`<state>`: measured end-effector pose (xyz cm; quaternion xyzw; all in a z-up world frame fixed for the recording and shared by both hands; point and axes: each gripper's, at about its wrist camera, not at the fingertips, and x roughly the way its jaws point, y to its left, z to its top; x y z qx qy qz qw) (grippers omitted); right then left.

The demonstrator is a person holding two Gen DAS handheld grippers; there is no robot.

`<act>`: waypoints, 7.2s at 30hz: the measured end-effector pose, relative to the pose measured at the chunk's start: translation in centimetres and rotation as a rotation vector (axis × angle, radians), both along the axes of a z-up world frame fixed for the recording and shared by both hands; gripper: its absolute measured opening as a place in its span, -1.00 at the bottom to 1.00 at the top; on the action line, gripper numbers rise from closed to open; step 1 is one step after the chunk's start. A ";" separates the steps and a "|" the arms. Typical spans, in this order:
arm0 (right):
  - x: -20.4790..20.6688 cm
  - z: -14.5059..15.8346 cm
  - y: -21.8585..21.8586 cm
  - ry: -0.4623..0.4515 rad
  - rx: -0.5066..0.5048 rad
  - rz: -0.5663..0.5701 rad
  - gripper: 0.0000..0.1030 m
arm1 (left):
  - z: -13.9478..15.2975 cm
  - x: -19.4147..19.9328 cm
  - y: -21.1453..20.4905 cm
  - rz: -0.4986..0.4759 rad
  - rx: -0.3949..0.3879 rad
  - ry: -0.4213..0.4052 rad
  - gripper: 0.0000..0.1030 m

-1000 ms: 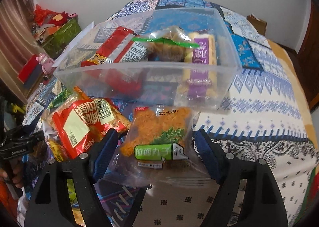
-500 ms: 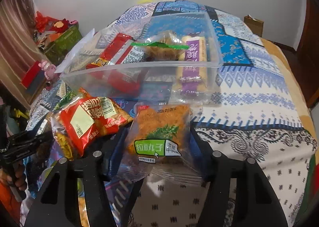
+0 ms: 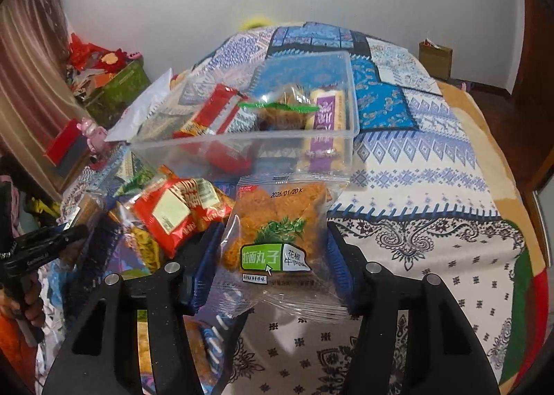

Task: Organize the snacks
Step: 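Grasp the brown biscuit roll with left tool while right tool grasps orange snack bag, then place the biscuit roll and orange snack bag into the clear box, open both tools, then reach left tool to the green cup while right tool grasps yellow pastry pack, then carry the green cup and yellow pastry pack into the clear box, open both tools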

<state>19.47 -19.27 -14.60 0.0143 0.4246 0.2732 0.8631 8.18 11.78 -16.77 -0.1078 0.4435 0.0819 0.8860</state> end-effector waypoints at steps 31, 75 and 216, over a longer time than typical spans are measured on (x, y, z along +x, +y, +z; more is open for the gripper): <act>8.4 4.2 5.8 -0.122 0.083 0.027 0.05 | 4.6 16.4 -5.4 -0.147 -0.026 -0.164 -0.25; 5.0 7.2 4.7 -0.132 0.024 0.024 0.35 | 8.5 12.7 -5.9 -0.131 0.013 -0.174 0.10; 6.0 3.8 2.9 -0.098 -0.009 -0.021 0.48 | 7.1 14.8 -9.3 -0.203 -0.080 -0.169 0.07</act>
